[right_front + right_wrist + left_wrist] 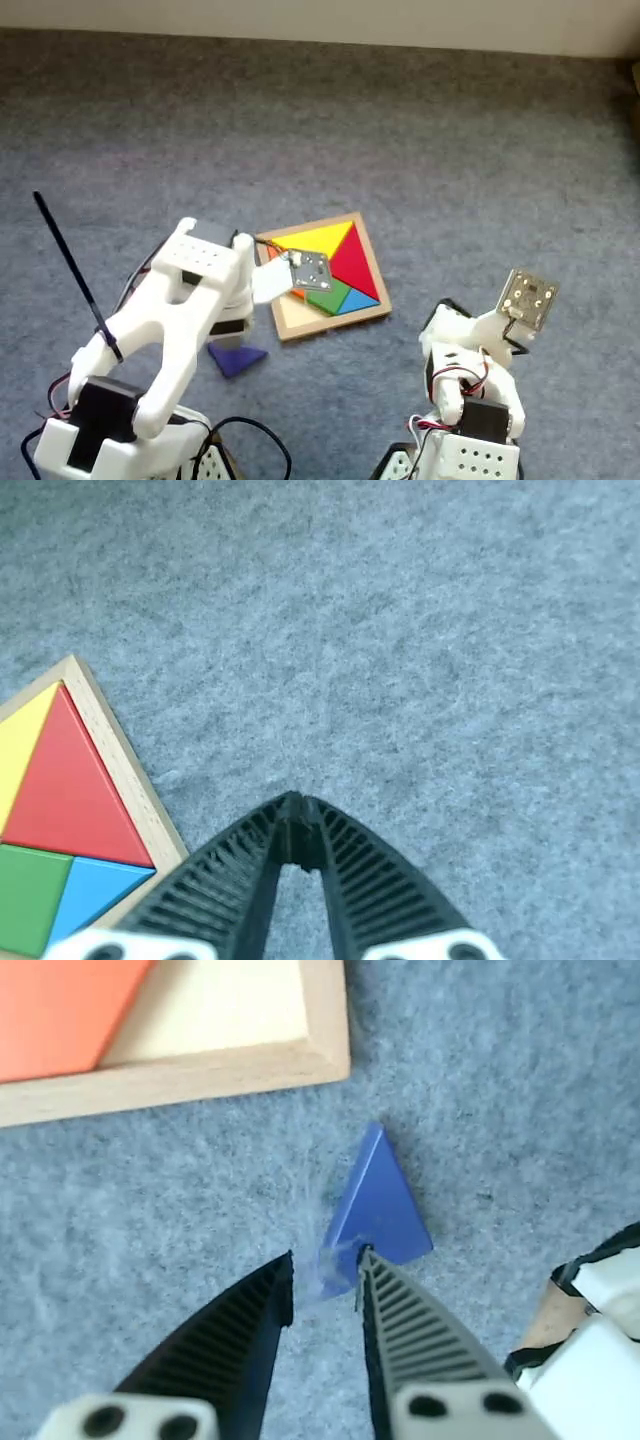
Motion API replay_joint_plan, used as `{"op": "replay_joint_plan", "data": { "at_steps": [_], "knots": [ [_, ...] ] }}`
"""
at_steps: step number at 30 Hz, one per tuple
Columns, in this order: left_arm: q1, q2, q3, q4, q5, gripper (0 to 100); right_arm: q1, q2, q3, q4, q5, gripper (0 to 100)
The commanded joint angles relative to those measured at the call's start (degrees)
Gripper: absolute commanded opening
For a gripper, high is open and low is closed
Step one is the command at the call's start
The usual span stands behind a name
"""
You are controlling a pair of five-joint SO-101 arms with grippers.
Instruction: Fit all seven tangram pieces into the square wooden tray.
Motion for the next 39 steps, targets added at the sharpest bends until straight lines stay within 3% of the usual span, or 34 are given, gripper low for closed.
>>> {"op": "replay_joint_plan", "data": {
  "at_steps": [1,5,9,14,20,29,39],
  "knots": [
    [2.15,-0.66,-4.35,3.87,0.44,12,0.75,-0.66,5.67,-1.8,0.53,0.5],
    [2.95,-0.66,-4.0,6.86,0.44,12,0.75,-0.66,5.67,-1.8,0.53,0.5],
    [2.95,-2.68,-1.27,7.56,0.44,19,0.75,-0.66,5.67,-1.8,0.53,0.5],
    [3.21,-17.8,6.46,7.3,0.35,20,0.75,-0.66,5.67,-1.8,0.53,0.5],
    [2.95,-30.02,20.88,-4.48,-0.09,29,0.75,-0.66,5.67,-1.8,0.53,0.5],
    [-2.07,-21.14,26.33,-20.92,-9.93,29,0.75,-0.66,5.67,-1.8,0.53,0.5],
    [-2.51,-6.2,16.4,-21.45,-11.25,25,0.75,-0.66,5.67,-1.8,0.53,0.5]
  ]
}}
